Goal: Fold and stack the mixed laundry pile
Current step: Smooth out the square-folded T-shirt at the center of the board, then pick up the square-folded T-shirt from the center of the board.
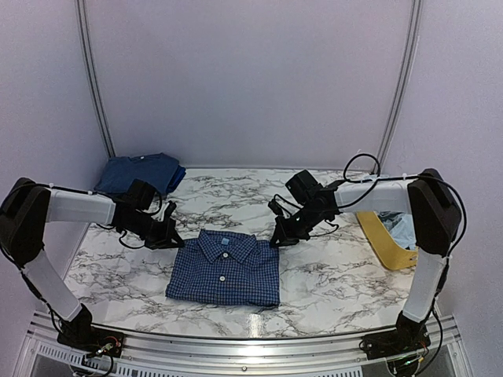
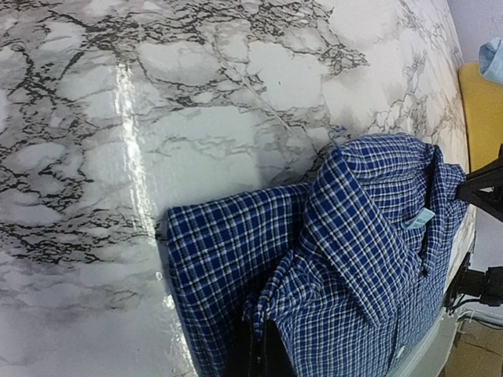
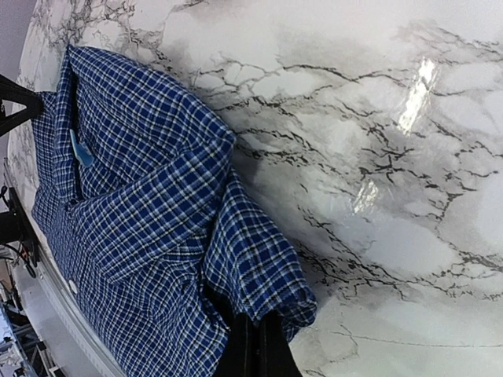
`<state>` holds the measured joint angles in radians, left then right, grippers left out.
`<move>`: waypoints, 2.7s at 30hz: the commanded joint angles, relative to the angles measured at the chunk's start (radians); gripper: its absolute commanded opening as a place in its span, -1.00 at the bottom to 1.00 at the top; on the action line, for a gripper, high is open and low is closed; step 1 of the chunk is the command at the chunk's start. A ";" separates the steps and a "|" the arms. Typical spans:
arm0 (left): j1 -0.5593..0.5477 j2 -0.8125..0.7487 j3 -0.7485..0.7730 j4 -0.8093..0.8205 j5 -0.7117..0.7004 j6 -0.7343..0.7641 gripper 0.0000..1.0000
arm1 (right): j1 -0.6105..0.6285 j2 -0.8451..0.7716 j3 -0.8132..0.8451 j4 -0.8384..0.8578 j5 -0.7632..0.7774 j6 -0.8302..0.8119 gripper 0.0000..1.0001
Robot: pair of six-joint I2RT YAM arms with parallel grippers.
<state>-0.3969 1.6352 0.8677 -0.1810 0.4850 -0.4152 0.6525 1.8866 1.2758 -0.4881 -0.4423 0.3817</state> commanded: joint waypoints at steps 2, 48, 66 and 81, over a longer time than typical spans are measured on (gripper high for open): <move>0.039 -0.051 0.000 0.020 -0.086 -0.025 -1.00 | -0.025 -0.032 0.073 -0.029 0.042 -0.034 -1.00; -0.059 0.022 -0.217 0.390 0.060 -0.240 0.63 | 0.035 0.135 -0.427 0.816 -0.328 0.426 0.15; 0.204 -0.335 -0.167 0.095 -0.072 -0.290 0.98 | 0.372 0.145 0.338 0.031 0.309 -0.250 -0.03; 0.266 -0.367 -0.242 0.052 -0.090 -0.300 0.98 | 0.503 0.522 0.695 -0.103 0.469 -0.332 -0.23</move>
<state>-0.1383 1.2949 0.6361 -0.0998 0.4091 -0.7227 1.1522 2.3814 1.9125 -0.5343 -0.0494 0.0700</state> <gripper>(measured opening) 0.989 0.411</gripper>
